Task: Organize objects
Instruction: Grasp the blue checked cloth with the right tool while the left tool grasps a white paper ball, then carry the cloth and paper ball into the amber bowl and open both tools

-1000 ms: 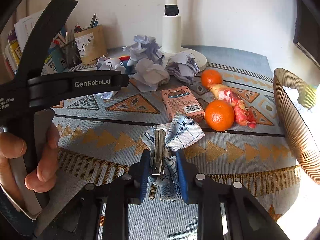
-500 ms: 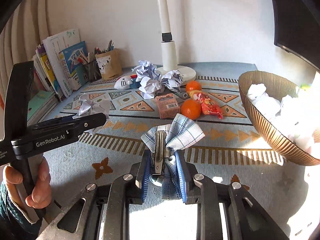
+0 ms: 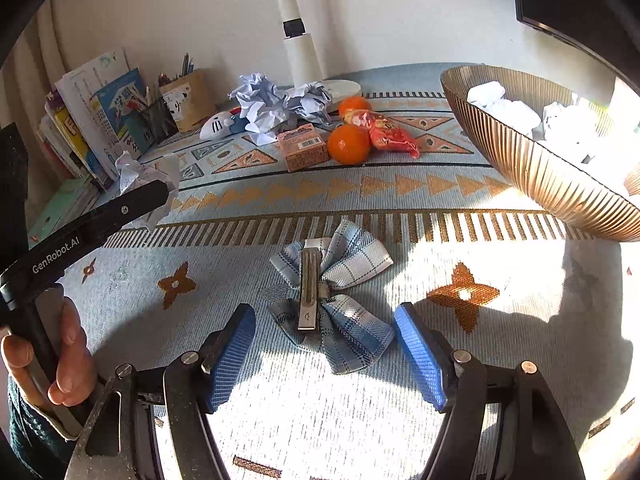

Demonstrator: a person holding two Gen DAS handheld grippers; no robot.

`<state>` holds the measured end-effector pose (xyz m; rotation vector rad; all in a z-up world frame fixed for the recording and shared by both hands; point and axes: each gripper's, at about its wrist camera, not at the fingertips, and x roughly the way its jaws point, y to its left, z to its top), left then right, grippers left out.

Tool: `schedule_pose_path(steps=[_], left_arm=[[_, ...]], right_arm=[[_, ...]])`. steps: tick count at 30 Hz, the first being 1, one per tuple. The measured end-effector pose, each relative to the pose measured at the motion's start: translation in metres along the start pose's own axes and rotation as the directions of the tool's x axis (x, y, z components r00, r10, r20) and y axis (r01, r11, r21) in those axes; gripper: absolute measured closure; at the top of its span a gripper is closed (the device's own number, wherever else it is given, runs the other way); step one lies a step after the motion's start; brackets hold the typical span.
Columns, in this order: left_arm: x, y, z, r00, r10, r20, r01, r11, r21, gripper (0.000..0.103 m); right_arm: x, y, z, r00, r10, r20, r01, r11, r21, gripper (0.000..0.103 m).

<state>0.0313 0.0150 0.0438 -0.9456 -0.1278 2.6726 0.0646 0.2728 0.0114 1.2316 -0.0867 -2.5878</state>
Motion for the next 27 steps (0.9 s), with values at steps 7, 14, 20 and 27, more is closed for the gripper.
schedule_pose_path(steps=[7,14,20,27], left_arm=[[-0.002,-0.002,0.0,1.0,0.002,0.008,-0.002,1.0,0.009,0.044],[-0.002,-0.004,-0.001,1.0,0.001,0.007,-0.001,1.0,0.015,0.044],[-0.002,-0.023,0.009,1.0,-0.004,-0.023,0.006,0.998,0.059,0.044],[-0.013,-0.104,0.088,0.978,-0.196,0.066,0.183,0.97,0.161,0.044]], right_arm=[[0.004,0.019,-0.004,0.991,-0.132,0.012,0.133,0.989,-0.064,0.049],[-0.003,0.011,-0.004,0.992,-0.125,0.032,0.126,0.991,-0.046,0.081],[-0.052,-0.005,0.014,0.987,-0.089,0.133,0.089,0.996,0.005,0.082],[-0.141,-0.066,0.073,0.899,-0.24,0.367,0.196,0.969,0.154,0.082]])
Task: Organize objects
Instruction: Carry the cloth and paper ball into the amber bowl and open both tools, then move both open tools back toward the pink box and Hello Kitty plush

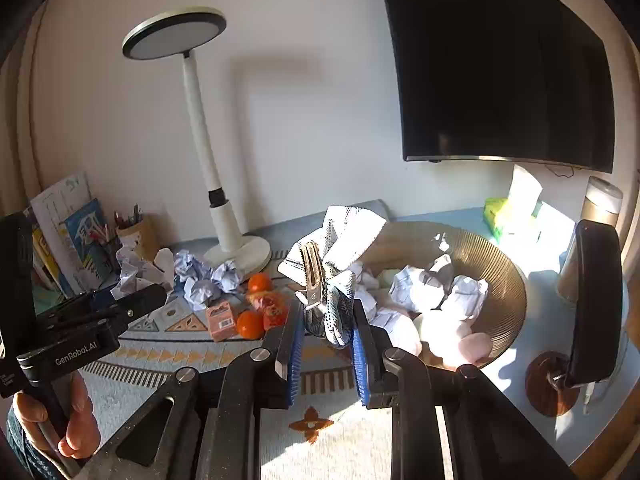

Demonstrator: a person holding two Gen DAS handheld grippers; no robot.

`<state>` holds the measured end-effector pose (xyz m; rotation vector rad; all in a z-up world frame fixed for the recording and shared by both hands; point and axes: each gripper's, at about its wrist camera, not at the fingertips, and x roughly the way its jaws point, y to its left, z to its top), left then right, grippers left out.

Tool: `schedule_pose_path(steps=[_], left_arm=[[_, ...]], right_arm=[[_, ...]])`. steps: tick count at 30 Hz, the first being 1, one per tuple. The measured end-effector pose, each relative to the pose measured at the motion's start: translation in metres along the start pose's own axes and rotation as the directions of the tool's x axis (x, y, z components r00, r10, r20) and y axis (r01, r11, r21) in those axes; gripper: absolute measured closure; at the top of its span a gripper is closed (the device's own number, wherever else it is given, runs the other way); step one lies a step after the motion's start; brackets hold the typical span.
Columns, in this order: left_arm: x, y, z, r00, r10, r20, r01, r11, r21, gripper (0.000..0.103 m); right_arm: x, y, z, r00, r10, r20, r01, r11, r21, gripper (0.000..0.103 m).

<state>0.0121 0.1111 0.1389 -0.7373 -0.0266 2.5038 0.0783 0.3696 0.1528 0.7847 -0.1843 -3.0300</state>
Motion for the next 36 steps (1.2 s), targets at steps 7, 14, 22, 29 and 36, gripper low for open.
schedule_pose_path(steps=[7,14,22,29,36], left_arm=[[0.095,-0.062,0.047,0.993,-0.094,-0.066,0.099,0.993,0.069,0.044],[0.171,-0.097,0.042,0.981,-0.122,-0.153,0.143,0.981,0.129,0.044],[0.172,-0.105,0.032,0.974,-0.164,-0.158,0.188,0.97,0.153,0.001],[0.116,-0.075,0.02,0.982,-0.131,-0.136,0.147,0.983,0.114,0.001],[0.017,-0.004,0.016,0.999,0.042,-0.003,-0.042,0.999,0.004,0.001]], right_arm=[[0.057,-0.077,0.055,0.991,-0.131,-0.029,0.135,0.976,0.174,0.082],[0.128,-0.111,0.069,0.988,-0.086,-0.125,0.116,0.959,0.259,0.081],[0.139,-0.119,0.063,0.987,-0.038,-0.157,0.079,0.962,0.261,0.044],[0.102,-0.104,0.052,0.989,0.007,-0.145,0.034,0.96,0.278,0.044],[0.048,-0.044,0.062,0.994,0.081,-0.07,-0.064,0.975,0.214,0.043]])
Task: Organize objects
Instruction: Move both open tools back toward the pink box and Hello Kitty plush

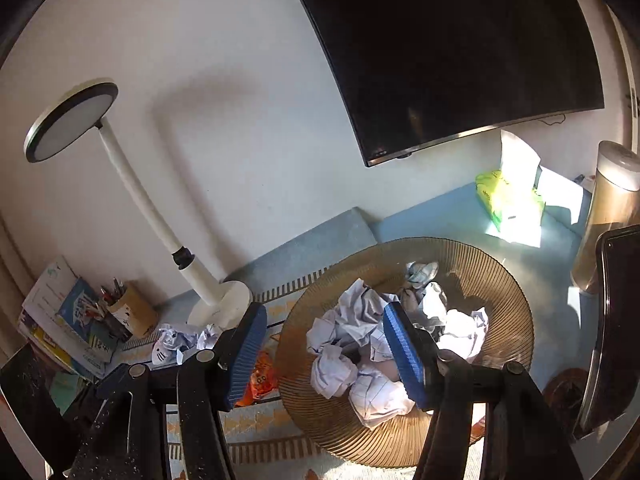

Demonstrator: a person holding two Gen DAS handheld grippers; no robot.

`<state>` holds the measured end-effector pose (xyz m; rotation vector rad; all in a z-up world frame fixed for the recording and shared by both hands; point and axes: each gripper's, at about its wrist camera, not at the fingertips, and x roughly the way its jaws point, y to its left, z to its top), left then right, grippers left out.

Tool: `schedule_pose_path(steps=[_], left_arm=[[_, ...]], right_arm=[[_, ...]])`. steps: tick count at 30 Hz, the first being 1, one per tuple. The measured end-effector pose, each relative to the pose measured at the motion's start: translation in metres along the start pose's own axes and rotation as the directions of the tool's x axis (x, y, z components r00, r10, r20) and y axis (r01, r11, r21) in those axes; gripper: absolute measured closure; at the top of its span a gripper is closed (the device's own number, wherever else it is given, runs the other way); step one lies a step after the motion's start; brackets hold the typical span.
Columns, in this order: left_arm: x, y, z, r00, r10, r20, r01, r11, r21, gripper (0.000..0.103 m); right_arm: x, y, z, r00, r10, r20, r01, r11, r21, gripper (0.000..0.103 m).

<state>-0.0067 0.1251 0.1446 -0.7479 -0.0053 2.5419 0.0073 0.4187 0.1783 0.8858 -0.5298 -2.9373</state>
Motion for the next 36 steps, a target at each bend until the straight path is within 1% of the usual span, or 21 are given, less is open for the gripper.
schedule_pose_path(steps=[2,4,6,7,8,11,14,15,17,18,19,20,21,23,25,28,34,36], left_arm=[[-0.026,0.026,-0.006,0.996,0.081,0.029,-0.079,0.996,-0.046,0.001],[-0.05,0.053,-0.018,0.989,0.137,0.053,-0.132,0.987,-0.097,0.001],[-0.067,0.076,-0.035,0.977,0.199,0.073,-0.187,0.971,-0.149,0.001],[-0.073,0.087,-0.043,0.97,0.233,0.071,-0.219,0.961,-0.17,0.001],[-0.077,0.097,-0.051,0.965,0.256,0.058,-0.241,0.952,-0.191,0.001],[-0.071,0.123,-0.076,0.959,0.285,-0.001,-0.277,0.932,-0.235,0.001],[-0.057,0.137,-0.097,0.938,0.342,-0.051,-0.344,0.907,-0.242,0.001],[-0.053,0.14,-0.101,0.935,0.349,-0.063,-0.354,0.903,-0.245,0.001],[-0.05,0.142,-0.111,0.929,0.364,-0.066,-0.369,0.897,-0.243,0.001],[-0.047,0.143,-0.116,0.924,0.377,-0.064,-0.381,0.893,-0.239,0.001],[-0.043,0.144,-0.118,0.919,0.384,-0.093,-0.395,0.887,-0.24,0.001],[-0.041,0.145,-0.117,0.925,0.367,-0.102,-0.381,0.893,-0.241,0.001],[-0.042,0.144,-0.117,0.931,0.354,-0.09,-0.365,0.899,-0.242,0.001],[-0.043,0.143,-0.118,0.927,0.365,-0.089,-0.375,0.896,-0.238,0.001],[-0.043,0.143,-0.118,0.927,0.363,-0.094,-0.375,0.896,-0.237,0.001],[-0.043,0.144,-0.119,0.929,0.358,-0.096,-0.37,0.896,-0.245,0.001],[-0.044,0.146,-0.12,0.932,0.35,-0.098,-0.364,0.894,-0.26,0.001],[-0.044,0.145,-0.12,0.931,0.351,-0.098,-0.365,0.894,-0.26,0.001]], right_arm=[[-0.008,0.025,-0.01,0.999,0.032,0.006,-0.032,0.999,-0.038,0.039],[-0.009,0.048,-0.026,0.998,0.055,-0.003,-0.055,0.995,-0.08,0.038],[-0.001,0.069,-0.046,0.997,0.062,-0.036,-0.066,0.99,-0.121,0.038],[0.005,0.077,-0.057,0.996,0.067,-0.059,-0.074,0.988,-0.133,0.038],[0.012,0.084,-0.068,0.994,0.074,-0.084,-0.085,0.987,-0.14,0.038],[0.038,0.098,-0.104,0.984,0.099,-0.15,-0.123,0.979,-0.16,0.038],[0.062,0.111,-0.137,0.981,0.084,-0.176,-0.126,0.961,-0.246,0.038],[0.07,0.115,-0.148,0.981,0.065,-0.185,-0.116,0.952,-0.284,0.038],[0.081,0.12,-0.165,0.982,-0.013,-0.189,-0.057,0.931,-0.36,0.038],[0.084,0.121,-0.172,0.981,-0.02,-0.193,-0.055,0.925,-0.376,0.038],[0.087,0.12,-0.177,0.979,-0.008,-0.202,-0.071,0.923,-0.377,0.038],[0.091,0.119,-0.181,0.976,-0.008,-0.218,-0.077,0.923,-0.376,0.038],[0.094,0.12,-0.182,0.975,-0.023,-0.223,-0.066,0.921,-0.385,0.038],[0.094,0.118,-0.181,0.975,-0.013,-0.221,-0.075,0.921,-0.381,0.033],[0.096,0.116,-0.181,0.971,-0.008,-0.24,-0.083,0.927,-0.366,0.024],[0.099,0.115,-0.18,0.97,-0.018,-0.244,-0.074,0.93,-0.361,0.023],[0.099,0.121,-0.182,0.968,-0.03,-0.25,-0.073,0.917,-0.393,0.023],[0.101,0.12,-0.182,0.964,-0.021,-0.265,-0.087,0.918,-0.387,0.023]])
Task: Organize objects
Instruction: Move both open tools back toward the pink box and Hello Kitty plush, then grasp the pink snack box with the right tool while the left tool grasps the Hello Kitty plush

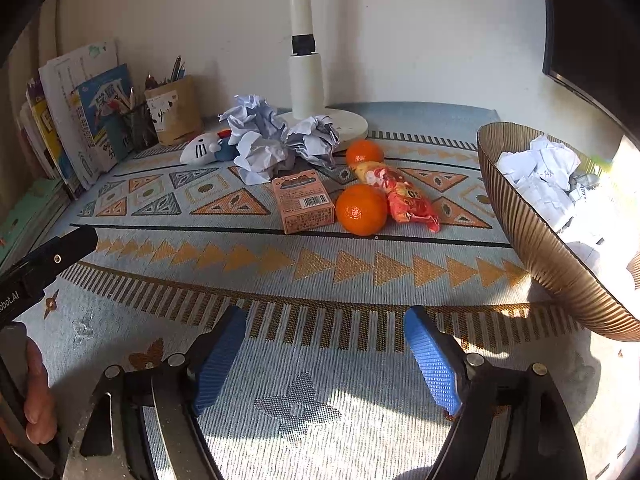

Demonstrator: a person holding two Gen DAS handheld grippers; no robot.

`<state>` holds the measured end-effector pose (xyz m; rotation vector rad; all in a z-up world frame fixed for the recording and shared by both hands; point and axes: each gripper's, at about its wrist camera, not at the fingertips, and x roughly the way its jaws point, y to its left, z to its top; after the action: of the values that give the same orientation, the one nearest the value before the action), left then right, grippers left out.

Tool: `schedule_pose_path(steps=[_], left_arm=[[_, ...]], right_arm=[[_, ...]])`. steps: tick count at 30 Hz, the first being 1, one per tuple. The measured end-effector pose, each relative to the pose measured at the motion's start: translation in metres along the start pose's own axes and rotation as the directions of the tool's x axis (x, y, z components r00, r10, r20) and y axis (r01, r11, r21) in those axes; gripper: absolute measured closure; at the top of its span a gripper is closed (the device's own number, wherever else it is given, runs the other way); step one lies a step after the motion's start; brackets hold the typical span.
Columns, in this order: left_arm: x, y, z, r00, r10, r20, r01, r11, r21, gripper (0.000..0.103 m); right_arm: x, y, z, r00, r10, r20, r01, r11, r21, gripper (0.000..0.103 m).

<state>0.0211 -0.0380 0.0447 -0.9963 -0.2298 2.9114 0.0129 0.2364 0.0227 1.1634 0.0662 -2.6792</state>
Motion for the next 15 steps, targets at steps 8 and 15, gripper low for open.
schedule_pose_path(steps=[8,15], left_arm=[[-0.003,-0.006,0.053,0.986,-0.164,-0.037,0.165,0.985,0.047,0.001],[0.086,-0.013,0.101,0.993,-0.04,-0.108,0.071,0.954,0.291,0.001]], right_arm=[[-0.01,0.004,0.052,0.985,0.165,-0.056,-0.164,0.986,0.021,0.023],[0.039,0.012,0.091,0.979,0.159,-0.125,-0.159,0.987,0.009,0.03]])
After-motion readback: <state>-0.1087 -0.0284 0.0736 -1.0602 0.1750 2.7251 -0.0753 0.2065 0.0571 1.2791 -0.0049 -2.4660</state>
